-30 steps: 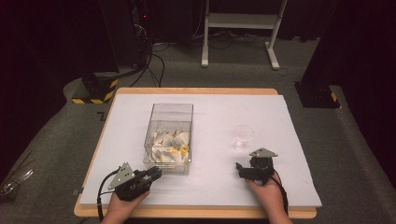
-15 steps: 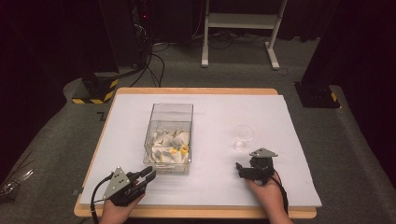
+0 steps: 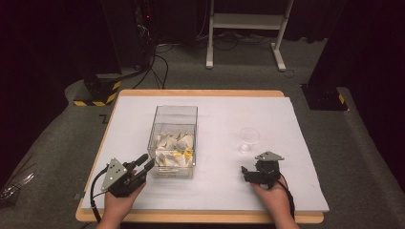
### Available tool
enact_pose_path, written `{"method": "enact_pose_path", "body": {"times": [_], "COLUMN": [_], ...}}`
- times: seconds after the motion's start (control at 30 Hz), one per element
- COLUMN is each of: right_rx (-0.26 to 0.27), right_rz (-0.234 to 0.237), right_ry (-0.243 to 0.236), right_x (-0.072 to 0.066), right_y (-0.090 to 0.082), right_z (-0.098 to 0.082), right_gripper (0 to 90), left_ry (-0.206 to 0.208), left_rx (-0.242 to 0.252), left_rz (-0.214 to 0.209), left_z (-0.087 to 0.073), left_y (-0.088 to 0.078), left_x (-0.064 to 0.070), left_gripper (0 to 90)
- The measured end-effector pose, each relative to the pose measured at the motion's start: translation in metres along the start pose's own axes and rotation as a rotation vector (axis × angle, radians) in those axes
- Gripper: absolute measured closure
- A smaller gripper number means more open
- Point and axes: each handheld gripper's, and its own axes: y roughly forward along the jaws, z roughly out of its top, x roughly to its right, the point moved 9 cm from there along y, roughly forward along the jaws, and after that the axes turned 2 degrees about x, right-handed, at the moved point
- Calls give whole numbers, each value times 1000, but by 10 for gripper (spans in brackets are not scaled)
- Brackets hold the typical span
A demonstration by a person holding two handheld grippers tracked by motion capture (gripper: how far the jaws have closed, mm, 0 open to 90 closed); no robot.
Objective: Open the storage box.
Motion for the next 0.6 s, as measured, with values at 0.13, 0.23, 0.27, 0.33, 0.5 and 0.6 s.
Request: {"method": "enact_pose_path", "body": {"times": [0.13,0.23,0.27,0.33,0.5,0.6], "right_rx": [0,0,0,0,0,1], "right_rz": [0,0,0,0,0,0], "right_ry": [0,0,0,0,0,0], "right_x": [0,0,0,0,0,0], "right_y": [0,0,0,0,0,0], "right_z": [0,0,0,0,0,0], "right_gripper": [147,146,146,146,146,147], "left_ry": [7,1,1,-3,-13,-19], "left_rx": [-18,-35,-37,-44,-48,-50], "left_rz": [40,51,52,57,72,82], "left_z": [-4,-10,-11,-14,-16,-18], "left_y": [8,11,11,12,15,17], "left_x": [-7,-10,-11,-11,-14,-15], "left_gripper": [652,652,652,649,623,604]}}
